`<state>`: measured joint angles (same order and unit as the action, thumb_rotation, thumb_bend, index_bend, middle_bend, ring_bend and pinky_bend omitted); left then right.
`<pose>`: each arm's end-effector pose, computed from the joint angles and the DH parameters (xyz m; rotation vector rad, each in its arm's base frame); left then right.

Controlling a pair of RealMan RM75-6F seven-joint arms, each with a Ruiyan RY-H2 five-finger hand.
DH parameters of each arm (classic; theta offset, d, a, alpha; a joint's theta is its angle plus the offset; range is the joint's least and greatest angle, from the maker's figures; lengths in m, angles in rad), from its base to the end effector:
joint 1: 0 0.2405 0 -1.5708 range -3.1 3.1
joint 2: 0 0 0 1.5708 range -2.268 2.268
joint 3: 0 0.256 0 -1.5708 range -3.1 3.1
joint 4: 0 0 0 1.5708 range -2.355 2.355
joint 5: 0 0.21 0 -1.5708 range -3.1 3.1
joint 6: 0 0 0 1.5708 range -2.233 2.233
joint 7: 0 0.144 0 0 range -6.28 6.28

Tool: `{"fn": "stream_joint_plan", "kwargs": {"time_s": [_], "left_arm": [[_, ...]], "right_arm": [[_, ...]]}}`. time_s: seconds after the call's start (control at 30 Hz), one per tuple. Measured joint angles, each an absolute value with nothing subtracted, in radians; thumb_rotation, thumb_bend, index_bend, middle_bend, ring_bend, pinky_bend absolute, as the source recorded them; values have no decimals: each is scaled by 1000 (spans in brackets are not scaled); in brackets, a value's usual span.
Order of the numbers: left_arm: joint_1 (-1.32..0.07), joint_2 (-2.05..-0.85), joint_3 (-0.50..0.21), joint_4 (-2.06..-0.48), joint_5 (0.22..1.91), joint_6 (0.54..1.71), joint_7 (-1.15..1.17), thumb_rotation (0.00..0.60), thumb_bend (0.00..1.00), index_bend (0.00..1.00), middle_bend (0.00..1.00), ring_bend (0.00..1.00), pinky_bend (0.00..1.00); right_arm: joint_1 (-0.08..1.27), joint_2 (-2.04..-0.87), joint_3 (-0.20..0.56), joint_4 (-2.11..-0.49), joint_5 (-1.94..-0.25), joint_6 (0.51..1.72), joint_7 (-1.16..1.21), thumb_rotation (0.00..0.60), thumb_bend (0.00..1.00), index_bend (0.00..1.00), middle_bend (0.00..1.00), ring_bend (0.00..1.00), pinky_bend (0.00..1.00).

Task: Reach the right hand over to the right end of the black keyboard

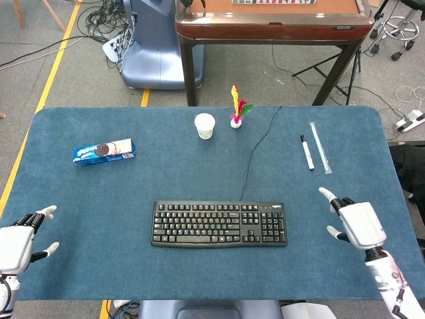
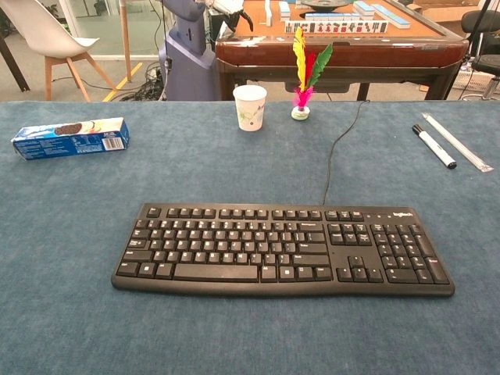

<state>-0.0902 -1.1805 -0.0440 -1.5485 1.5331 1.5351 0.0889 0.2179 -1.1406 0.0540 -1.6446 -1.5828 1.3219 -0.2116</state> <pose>-0.3104 0.1818 0.1490 -1.4143 -0.7847 -0.8857 -0.2731 -0.2167 0.1238 1.6800 -0.7417 0.8324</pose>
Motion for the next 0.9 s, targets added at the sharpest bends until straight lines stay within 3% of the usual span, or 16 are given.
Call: {"fn": "stream_joint_plan", "kwargs": {"time_s": [0.1, 0.27, 0.47, 0.63, 0.9], "left_arm": [[-91, -1179, -46, -1551, 1527, 1531, 91, 600, 84, 255, 390, 372, 550], [-91, -1176, -48, -1546, 1519, 1527, 87, 600, 84, 255, 390, 372, 550], [-90, -1169, -54, -1551, 1505, 1524, 81, 600, 84, 261, 390, 372, 549], [-87, -1162, -61, -1553, 1491, 1525, 79, 600, 84, 344, 390, 372, 549], [-86, -1152, -69, -1559, 1468, 1517, 77, 600, 84, 355, 390, 372, 550]], "right_arm": [[256, -1142, 59, -1675, -1578, 1260, -280, 600, 273, 213, 711, 714, 1000], [330, -1155, 77, -1722, -1532, 1142, -413, 600, 536, 239, 843, 828, 1000], [421, -1189, 104, -1764, -1416, 1018, -585, 600, 740, 248, 920, 897, 1000], [490, -1233, 119, -1783, -1306, 953, -711, 600, 807, 249, 921, 898, 1000], [572, -1309, 111, -1783, -1167, 910, -841, 600, 842, 249, 922, 898, 1000]]}}
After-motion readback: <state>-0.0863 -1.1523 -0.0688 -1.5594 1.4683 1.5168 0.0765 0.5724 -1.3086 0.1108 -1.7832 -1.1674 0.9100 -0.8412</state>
